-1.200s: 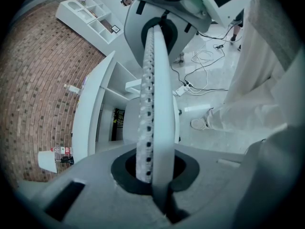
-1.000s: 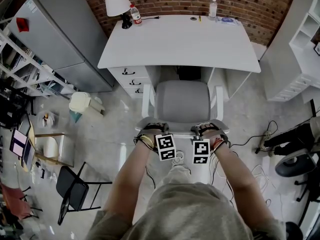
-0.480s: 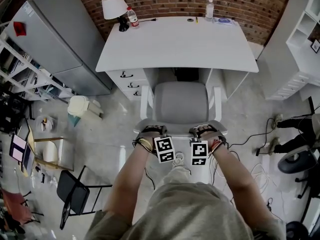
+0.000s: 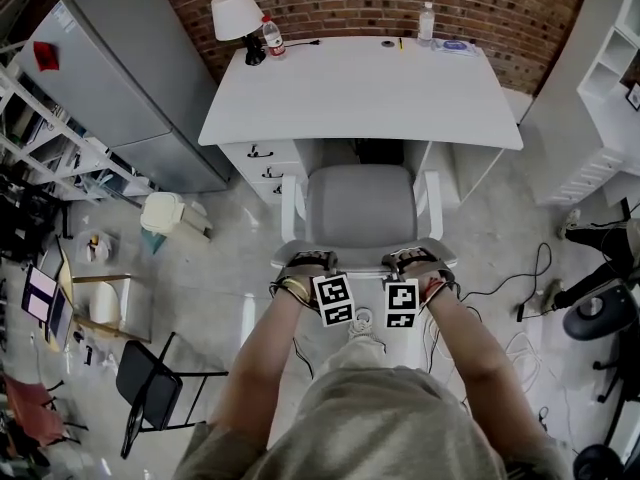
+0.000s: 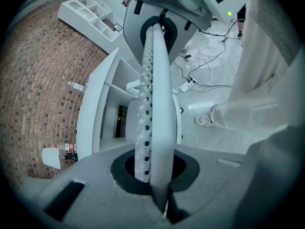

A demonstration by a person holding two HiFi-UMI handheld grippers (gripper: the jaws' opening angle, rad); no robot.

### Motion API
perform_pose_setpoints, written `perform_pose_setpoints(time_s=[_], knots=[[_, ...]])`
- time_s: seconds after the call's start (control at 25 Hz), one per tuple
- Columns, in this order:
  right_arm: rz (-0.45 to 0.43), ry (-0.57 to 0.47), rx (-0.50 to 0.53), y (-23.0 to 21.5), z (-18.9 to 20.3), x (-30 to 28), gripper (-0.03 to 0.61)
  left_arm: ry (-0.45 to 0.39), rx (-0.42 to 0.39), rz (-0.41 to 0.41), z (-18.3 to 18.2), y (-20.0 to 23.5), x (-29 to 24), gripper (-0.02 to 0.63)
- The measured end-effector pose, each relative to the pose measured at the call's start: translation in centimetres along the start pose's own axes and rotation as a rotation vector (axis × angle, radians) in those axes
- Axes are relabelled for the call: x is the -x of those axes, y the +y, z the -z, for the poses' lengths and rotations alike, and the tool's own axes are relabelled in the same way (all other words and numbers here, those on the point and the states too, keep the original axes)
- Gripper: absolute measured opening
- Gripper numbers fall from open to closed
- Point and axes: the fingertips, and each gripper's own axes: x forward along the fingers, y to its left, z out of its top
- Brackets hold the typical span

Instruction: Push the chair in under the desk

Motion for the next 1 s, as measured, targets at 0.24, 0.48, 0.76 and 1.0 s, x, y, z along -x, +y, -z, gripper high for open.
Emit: perform_pose_setpoints(time_s=[0.24, 0.48, 0.76, 1.0], knots=[[0.002, -0.003, 0.005, -1.8, -0.4, -0.9, 0.009, -0.004, 0.001, -0.025, 0.8, 1.8, -0.5, 0.018], [0.010, 0.001, 0.005, -2.0, -0.3, -1.4, 0.009, -0.018, -0.013, -0.045, 0.9, 2.1, -0.8, 0.025], [0.015, 0.001, 0.000, -2.6, -0.5, -1.5, 0.009, -0.026, -0.025, -0.054, 1.1, 2.9, -0.9, 0.029], [0.023, 0.004, -0.003, -3.4, -0.2, -1.8, 0.011, -0.031, -0.028, -0.056, 1.0, 3.7, -1.3, 0.031]])
